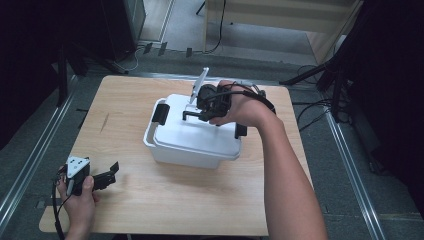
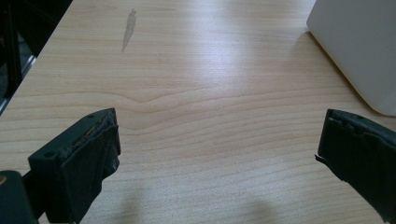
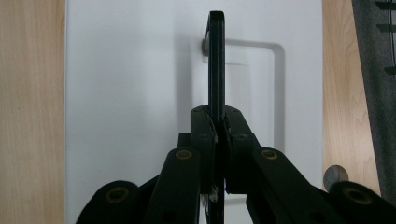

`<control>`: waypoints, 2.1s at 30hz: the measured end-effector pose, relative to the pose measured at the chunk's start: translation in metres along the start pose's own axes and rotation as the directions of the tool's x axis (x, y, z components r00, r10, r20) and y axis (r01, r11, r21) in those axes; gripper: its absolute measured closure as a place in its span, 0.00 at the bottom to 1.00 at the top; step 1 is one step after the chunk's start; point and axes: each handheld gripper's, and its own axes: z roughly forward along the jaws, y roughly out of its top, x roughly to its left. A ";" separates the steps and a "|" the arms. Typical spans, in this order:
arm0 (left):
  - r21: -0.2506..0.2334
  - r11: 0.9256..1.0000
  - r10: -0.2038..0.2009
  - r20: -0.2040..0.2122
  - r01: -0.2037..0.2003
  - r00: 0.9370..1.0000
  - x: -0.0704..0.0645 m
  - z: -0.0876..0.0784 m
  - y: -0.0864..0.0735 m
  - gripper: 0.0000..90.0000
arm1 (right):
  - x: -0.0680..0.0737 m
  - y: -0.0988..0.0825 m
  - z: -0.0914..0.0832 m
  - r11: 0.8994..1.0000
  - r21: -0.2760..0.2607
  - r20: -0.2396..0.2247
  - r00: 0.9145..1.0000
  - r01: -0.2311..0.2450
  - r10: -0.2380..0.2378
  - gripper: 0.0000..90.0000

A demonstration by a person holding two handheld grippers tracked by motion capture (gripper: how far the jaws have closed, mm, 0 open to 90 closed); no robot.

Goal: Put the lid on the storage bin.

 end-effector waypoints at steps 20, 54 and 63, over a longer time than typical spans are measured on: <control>-0.002 1.000 -0.005 0.006 0.005 1.000 0.001 0.000 0.000 0.00 | -0.007 0.031 0.027 1.000 0.021 -0.022 1.000 0.005 -0.004 0.95; -0.002 1.000 0.001 0.001 -0.001 1.000 0.000 0.000 0.000 0.00 | 0.025 -0.020 0.026 0.986 -0.041 -0.116 0.981 -0.162 0.156 0.00; 0.001 1.000 0.010 -0.003 -0.010 1.000 -0.001 0.001 0.000 0.00 | 0.029 -0.050 0.014 0.981 -0.058 -0.095 0.979 -0.186 0.180 0.00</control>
